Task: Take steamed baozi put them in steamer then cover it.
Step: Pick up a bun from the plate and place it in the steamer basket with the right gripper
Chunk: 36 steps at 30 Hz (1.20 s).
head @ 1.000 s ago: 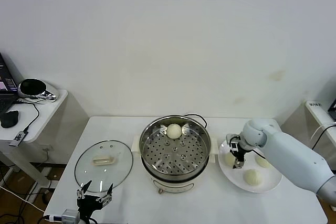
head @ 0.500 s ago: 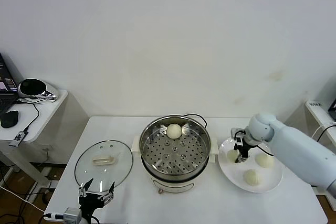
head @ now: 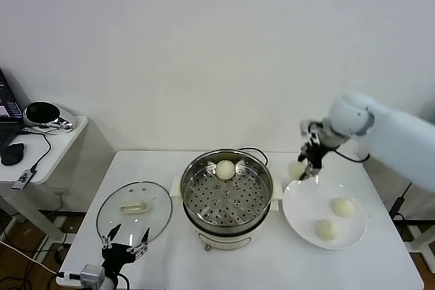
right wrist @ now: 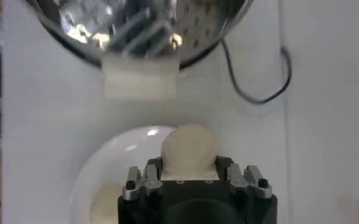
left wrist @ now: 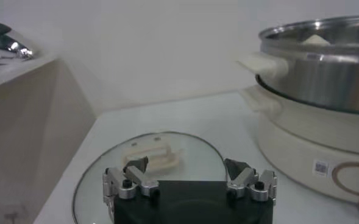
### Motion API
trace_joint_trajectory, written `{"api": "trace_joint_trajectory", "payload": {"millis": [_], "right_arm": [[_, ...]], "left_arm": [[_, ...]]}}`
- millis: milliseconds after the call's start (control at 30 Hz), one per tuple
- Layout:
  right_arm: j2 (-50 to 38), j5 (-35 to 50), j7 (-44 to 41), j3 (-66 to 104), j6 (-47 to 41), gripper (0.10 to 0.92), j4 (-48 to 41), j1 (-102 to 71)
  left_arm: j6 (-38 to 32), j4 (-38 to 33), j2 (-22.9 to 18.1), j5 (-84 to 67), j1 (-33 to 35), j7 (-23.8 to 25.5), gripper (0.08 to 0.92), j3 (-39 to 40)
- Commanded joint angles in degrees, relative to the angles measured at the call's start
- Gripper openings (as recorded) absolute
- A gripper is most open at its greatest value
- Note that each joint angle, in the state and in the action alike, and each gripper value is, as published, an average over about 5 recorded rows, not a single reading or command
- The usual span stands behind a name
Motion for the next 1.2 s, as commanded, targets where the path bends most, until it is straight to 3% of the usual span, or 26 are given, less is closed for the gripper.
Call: {"api": "trace_joint_trajectory", "payload": {"millis": [33,267,633,1200], "right_arm": [[10.24,16.11,-1.2,-10.65,-4.74,0.552,1.33,15.75],[19.93,18.09,0.59,-11.62,-6.89,0.551,-0.93,10.74],[32.78,13.4,2.23,-10.31,-6.99,0.552,-10.5,0.44],[39.06,5.4,4.5,-7.18,-6.6,0.551,-20.77,-8.34]], "left_arm": [[0.07,-3.0,-0.18,0.03,0.23,-1.11,0.823,-0.42],[0.32,-4.27,-0.82,0.19,0.56,-1.6,0.823,-1.03],[0.85,-6.3,-1.93,-0.01,0.29,-1.53,0.823,-1.27],[0.98,-6.21,-1.45,-0.53,-1.03,-1.2,0.823,-0.44]]}}
